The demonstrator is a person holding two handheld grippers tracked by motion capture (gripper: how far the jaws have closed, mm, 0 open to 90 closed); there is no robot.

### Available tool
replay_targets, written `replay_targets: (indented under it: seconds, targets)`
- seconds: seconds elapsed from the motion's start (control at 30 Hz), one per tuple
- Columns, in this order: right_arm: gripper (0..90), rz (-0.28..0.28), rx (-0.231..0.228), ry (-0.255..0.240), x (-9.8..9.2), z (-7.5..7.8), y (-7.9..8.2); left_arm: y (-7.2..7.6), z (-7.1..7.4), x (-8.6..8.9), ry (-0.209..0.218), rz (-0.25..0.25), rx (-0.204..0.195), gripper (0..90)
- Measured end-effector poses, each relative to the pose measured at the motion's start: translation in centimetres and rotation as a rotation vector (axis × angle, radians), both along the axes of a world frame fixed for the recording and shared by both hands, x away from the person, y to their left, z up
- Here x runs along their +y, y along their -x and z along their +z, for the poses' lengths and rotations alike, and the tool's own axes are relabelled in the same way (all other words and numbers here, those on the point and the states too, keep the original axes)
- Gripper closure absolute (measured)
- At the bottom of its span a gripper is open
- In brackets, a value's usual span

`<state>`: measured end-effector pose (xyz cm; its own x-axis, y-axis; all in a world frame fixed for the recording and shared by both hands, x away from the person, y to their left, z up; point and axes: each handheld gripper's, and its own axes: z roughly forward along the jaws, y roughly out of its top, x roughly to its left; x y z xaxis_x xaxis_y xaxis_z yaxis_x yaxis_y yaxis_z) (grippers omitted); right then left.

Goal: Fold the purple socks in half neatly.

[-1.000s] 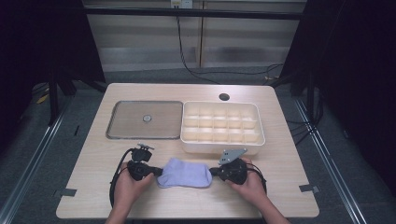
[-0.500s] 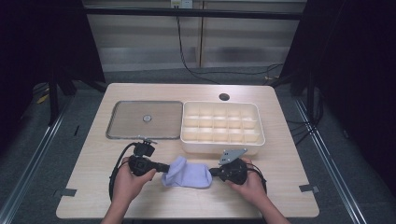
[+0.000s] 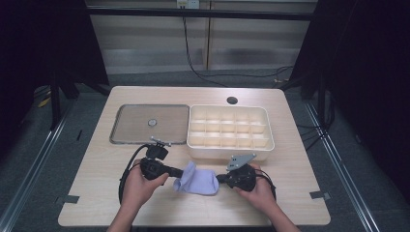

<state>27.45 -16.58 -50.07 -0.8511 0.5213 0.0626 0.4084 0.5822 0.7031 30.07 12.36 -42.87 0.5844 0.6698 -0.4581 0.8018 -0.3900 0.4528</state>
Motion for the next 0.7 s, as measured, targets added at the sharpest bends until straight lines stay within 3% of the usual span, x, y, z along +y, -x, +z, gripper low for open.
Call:
replay_targets:
  seconds: [0.3,0.7]
  targets:
    - [89.3,0.01,0.001,-0.003,0.1,0.0,0.0,0.0,0.2,-1.2,-0.023,-0.047,0.001,84.9]
    - [89.3,0.017,0.0,-0.004,0.1,0.0,0.0,0.0,0.0,-2.9,-0.013,-0.071,0.005,84.9]
